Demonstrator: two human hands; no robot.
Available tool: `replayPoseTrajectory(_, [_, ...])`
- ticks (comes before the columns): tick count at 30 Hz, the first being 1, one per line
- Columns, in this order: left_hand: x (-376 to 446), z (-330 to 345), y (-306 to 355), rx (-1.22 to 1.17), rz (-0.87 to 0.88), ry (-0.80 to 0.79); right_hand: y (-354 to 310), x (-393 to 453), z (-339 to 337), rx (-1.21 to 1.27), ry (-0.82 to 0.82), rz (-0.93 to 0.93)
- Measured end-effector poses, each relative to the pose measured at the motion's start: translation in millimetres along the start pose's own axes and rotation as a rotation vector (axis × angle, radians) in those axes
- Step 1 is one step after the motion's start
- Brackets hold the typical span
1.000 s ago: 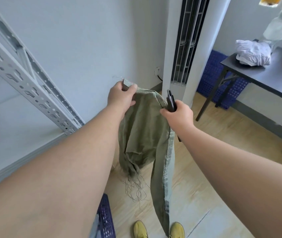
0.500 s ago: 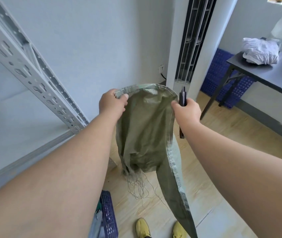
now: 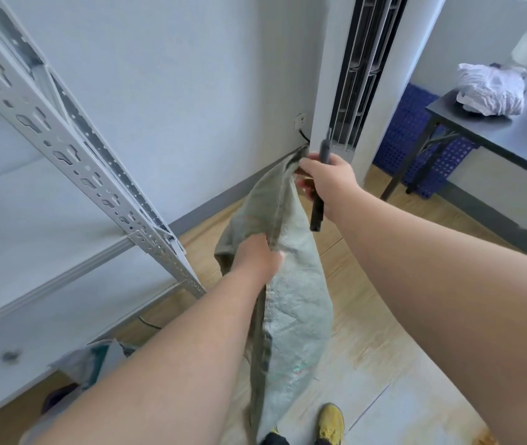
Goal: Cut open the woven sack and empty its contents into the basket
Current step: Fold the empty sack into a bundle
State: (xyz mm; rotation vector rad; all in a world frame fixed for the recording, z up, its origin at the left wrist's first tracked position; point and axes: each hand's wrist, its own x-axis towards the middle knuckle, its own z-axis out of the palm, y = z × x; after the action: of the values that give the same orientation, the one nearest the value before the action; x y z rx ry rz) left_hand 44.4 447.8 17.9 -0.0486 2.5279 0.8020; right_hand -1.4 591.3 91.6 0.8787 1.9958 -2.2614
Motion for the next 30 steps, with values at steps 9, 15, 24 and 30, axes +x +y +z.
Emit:
replayPoseTrajectory(9, [37,-42,19,-1.04,-0.312,0.157,64,-38,-3,-0.388,-0.173,-0.018])
replayPoseTrajectory(15, [42,-48,39,-1.096,-0.242,0.179,94,-68,7,-0.428,-0.068,-0.058])
replayPoseTrajectory(24, [13,-57,26,-0.566,-0.062,-0.177,52,-9,-33,-0.122,0.241,0.139])
replayPoseTrajectory(30, [-4,-40,24,-0.498,-0.022,-0.571,47,10,-46,0.135,0.292,0.32])
